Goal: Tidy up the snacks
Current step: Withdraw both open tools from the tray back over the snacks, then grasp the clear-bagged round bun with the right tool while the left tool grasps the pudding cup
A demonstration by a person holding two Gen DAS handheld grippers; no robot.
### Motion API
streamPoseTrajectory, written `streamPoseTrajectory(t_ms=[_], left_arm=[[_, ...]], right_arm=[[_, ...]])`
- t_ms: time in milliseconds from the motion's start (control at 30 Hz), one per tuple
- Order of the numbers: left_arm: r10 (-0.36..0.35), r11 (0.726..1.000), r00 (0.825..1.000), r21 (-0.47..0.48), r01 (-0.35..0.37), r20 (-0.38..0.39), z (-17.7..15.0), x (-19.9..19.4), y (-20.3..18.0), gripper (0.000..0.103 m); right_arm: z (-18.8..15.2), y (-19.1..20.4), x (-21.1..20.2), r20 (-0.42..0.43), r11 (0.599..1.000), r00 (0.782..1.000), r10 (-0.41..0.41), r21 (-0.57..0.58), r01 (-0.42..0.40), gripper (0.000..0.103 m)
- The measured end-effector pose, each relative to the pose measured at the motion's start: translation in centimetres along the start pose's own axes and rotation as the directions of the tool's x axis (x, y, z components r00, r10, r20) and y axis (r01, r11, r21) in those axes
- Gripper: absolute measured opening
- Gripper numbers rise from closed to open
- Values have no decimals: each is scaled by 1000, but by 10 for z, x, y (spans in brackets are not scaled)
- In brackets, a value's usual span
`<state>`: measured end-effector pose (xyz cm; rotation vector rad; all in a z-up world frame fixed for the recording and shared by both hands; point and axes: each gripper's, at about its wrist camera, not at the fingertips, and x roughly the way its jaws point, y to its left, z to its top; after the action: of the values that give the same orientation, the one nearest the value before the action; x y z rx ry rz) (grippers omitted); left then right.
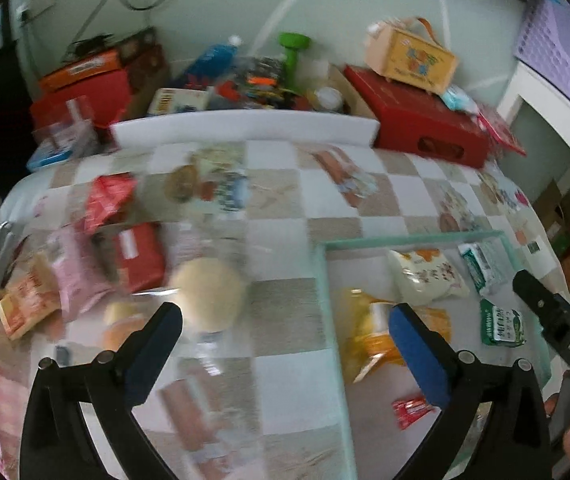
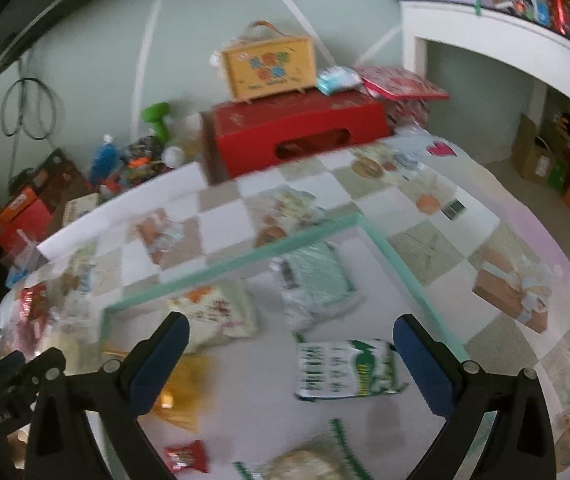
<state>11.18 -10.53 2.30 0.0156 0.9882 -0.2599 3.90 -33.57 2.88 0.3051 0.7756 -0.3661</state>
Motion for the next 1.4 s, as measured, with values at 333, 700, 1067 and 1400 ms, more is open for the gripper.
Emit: streamPoseTrajectory(t_ms=[333,700,1067,1400], left_arm=[[114,986,992,-128,-108,45,-13,-36,85,103],[167,957,985,-246,-153,37,-34,-40,156,103],[97,942,995,-326,-82,32,-29,-11,188,103],[39,953,999,-301,-39,-7,-24,7,187,103]], right_arm=[[-11,91,-15,9,975,981,196,-108,-194,103],[-53,188,3,-111,906,928,355,-202,-371,103],[-72,214,28,-203,891,910,361,-213,-401,92],[-51,219,51,-271,894,874,403,-88,-439,79]])
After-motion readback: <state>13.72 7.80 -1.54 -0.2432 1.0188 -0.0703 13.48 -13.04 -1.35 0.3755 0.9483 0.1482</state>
